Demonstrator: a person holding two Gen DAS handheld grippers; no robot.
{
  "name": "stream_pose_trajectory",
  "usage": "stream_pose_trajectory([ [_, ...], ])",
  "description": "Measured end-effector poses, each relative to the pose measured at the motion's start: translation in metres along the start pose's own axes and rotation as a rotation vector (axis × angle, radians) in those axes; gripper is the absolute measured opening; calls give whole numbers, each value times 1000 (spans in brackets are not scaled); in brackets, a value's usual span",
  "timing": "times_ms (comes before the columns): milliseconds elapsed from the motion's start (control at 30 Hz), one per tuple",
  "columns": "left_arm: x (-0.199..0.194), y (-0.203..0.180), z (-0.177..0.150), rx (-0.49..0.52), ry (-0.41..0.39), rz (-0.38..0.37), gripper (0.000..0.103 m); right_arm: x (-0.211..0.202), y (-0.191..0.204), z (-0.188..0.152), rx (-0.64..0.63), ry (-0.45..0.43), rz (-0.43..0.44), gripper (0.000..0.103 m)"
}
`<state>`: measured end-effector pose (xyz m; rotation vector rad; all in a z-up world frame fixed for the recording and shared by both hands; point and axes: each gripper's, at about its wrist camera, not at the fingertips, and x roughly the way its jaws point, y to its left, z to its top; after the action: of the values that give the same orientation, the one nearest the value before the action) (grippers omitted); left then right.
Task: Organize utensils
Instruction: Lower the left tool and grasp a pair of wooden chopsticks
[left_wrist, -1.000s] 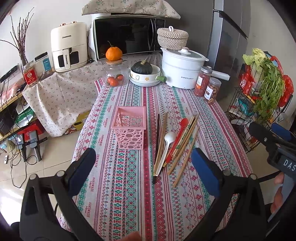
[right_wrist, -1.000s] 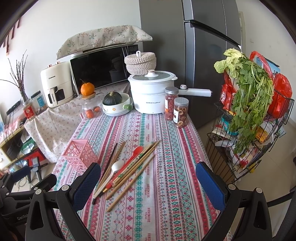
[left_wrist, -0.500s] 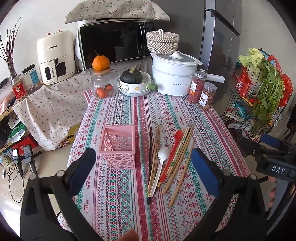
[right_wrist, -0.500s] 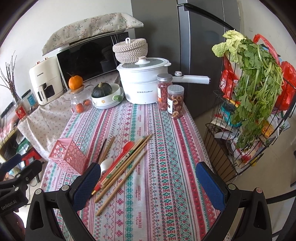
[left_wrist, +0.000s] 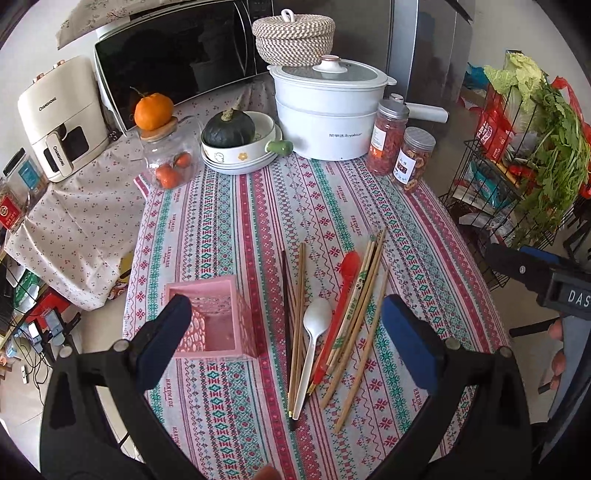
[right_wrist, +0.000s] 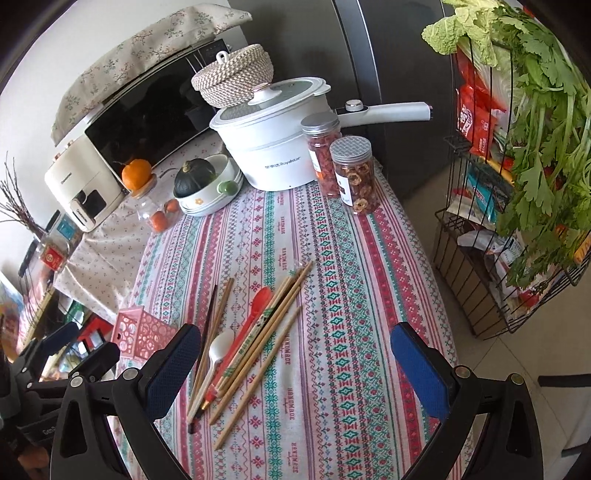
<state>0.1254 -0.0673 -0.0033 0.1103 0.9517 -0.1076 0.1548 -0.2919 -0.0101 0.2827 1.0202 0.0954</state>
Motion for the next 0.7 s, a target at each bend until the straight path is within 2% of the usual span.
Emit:
stream_pose_trajectory([
  [67,16,-6,9,10,41,-20,100,16,-9,0,13,22,5,103],
  [100,25,-10,15,19,65,-31,95,25,-15,-3,29,40,9,103],
  [167,46,-20,25,48,116,-35,83,44,-28,-4,67,101,21,103],
  [200,56,-26,29,64,140,-31,74,50,-32,-3,79,115,29,103],
  [333,106,-39,37,101,259,-17,44,56,-45,4,106,112,34,103],
  [367,118,-41,37,111,287,-14,42,56,-48,5,116,108,33,103],
  [433,136,-42,35,130,324,11,28,55,-52,9,125,100,30,103],
  [700,177,-39,30,90,410,71,25,67,-54,15,124,123,35,103],
])
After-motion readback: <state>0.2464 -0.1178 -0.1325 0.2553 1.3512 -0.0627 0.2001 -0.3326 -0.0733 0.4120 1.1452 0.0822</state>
